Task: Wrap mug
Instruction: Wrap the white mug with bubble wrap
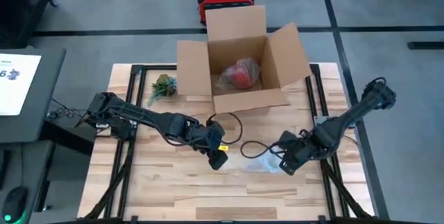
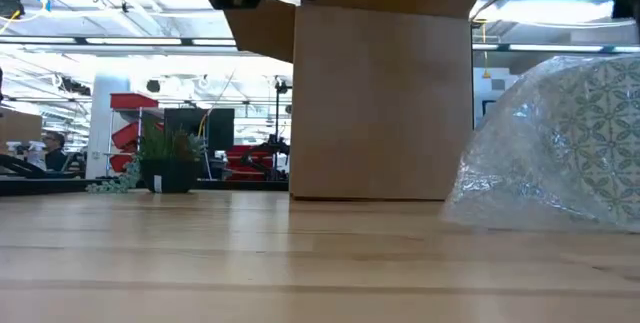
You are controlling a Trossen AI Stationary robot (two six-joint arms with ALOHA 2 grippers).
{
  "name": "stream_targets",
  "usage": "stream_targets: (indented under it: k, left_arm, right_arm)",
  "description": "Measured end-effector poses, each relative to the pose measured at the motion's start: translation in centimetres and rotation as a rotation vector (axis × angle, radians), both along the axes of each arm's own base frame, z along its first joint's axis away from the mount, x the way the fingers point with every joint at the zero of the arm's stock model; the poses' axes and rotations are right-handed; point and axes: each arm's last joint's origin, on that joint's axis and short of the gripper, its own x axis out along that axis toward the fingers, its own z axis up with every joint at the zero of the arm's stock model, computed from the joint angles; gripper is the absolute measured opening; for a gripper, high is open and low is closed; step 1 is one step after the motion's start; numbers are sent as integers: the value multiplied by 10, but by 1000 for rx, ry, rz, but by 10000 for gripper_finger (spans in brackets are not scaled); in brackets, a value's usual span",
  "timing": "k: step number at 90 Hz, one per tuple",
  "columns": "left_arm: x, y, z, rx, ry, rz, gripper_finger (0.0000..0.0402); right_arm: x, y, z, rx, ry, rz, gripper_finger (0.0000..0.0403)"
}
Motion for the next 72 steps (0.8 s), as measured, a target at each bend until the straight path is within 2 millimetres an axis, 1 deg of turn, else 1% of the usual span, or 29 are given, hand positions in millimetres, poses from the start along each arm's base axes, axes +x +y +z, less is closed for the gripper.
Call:
stream_targets:
  k: [4, 9, 15, 29, 41, 51, 63, 72]
  left_arm:
    - [0, 0, 0, -1, 0, 3, 0]
    - [0, 0, 0, -2, 0, 3, 0]
    - [0, 0, 0, -2, -1, 3, 0]
    - [0, 0, 0, -2, -2, 3, 0]
    - [0, 0, 1, 4, -5, 8, 0]
    - [0, 0, 1, 8, -6, 11, 0]
    - [0, 1, 1, 14, -8, 11, 0]
    - [0, 1, 1, 29, -12, 13, 0]
  right_arm:
    - [3, 1, -10, 11, -5, -3, 1]
    - [8, 3, -18, 29, -27, -8, 1]
    - [15, 5, -27, 11, -7, 0, 1]
    - [30, 4, -43, -21, 28, 22, 1]
    - [38, 2, -50, -25, 34, 20, 1]
    - [42, -3, -52, -23, 42, 30, 1]
    - [48, -6, -59, -28, 65, 61, 0]
    - [56, -7, -68, -19, 77, 81, 0]
